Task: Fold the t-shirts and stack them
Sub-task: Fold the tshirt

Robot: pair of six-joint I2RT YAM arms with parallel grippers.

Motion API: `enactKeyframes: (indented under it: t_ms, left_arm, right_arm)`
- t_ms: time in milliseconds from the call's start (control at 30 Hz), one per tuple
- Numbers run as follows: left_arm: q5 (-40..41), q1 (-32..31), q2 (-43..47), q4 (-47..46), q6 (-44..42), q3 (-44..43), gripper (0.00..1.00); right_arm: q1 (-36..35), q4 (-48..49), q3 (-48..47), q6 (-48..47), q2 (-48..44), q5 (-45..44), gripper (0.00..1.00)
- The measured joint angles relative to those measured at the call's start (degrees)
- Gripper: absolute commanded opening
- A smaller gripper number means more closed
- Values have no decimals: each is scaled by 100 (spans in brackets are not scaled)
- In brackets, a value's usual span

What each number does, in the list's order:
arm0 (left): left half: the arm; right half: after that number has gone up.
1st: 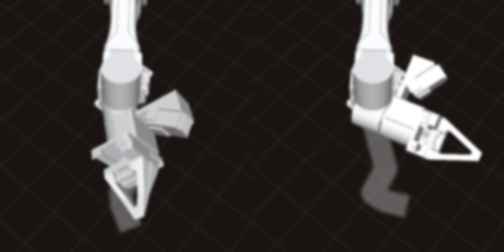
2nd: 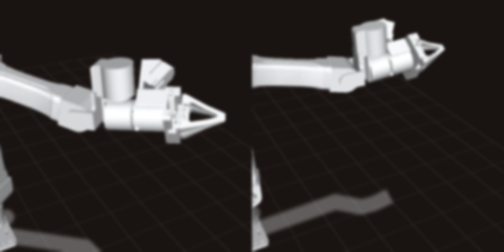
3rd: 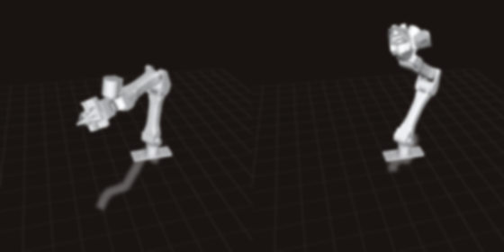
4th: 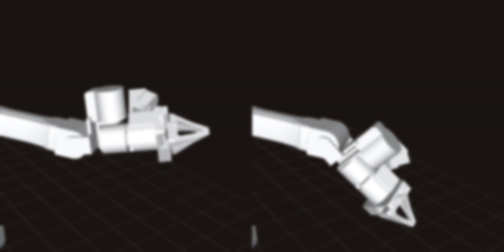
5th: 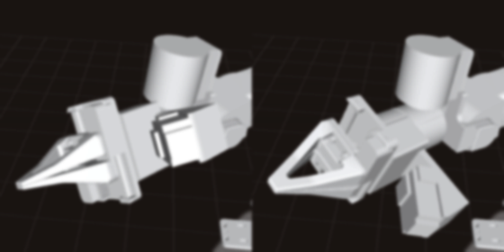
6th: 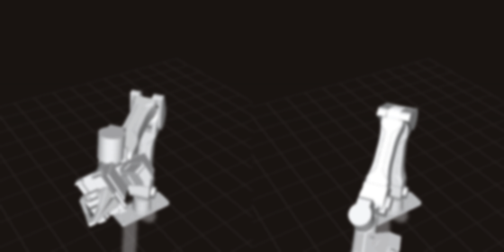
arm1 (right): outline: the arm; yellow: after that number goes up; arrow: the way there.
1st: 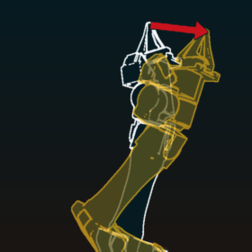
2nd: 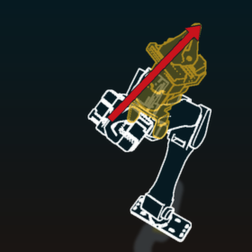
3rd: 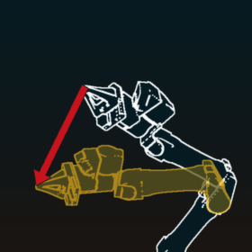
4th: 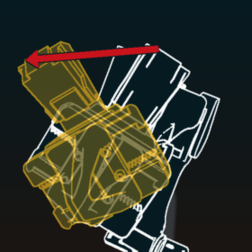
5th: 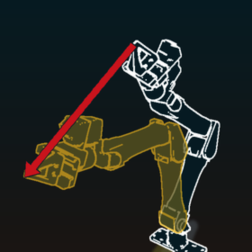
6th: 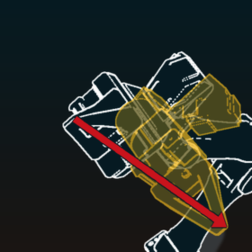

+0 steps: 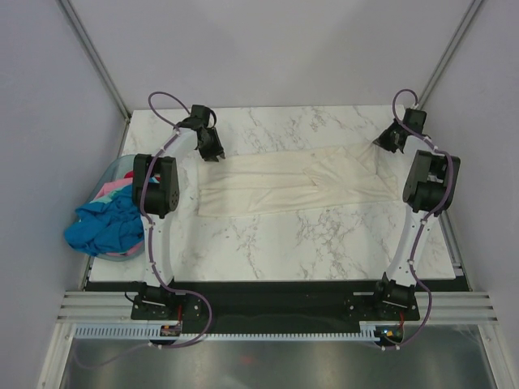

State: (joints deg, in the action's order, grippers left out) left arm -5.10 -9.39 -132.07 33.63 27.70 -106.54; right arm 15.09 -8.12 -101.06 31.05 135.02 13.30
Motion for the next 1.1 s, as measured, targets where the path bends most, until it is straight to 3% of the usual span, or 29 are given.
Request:
enactKeyframes:
  t_ms: [300, 433, 600, 700, 867, 1100]
  left_arm:
    - [358, -35, 247, 214, -57, 28, 41]
    - [269, -39, 1045, 334, -120, 323, 41]
    - [-446, -79, 2166, 289, -481, 820, 37]
    - [-820, -120, 2636, 199, -658, 1362, 29]
    - [-1016, -136, 3029, 234, -739, 2739, 3]
    - [-656, -129, 3187, 417, -737, 4214, 2]
  right_arm:
    - [-35, -136, -721, -153, 435, 87, 8]
    - [-81, -485, -984, -227, 470, 205, 14]
    - [-256, -1220, -1462, -337, 345, 240, 24]
    - [-409, -1530, -1241, -317, -127, 232, 26]
    - [-599, -1788, -341, -219, -1563, 273, 26]
    - [-741, -1578, 1097, -74, -3211, 483, 25]
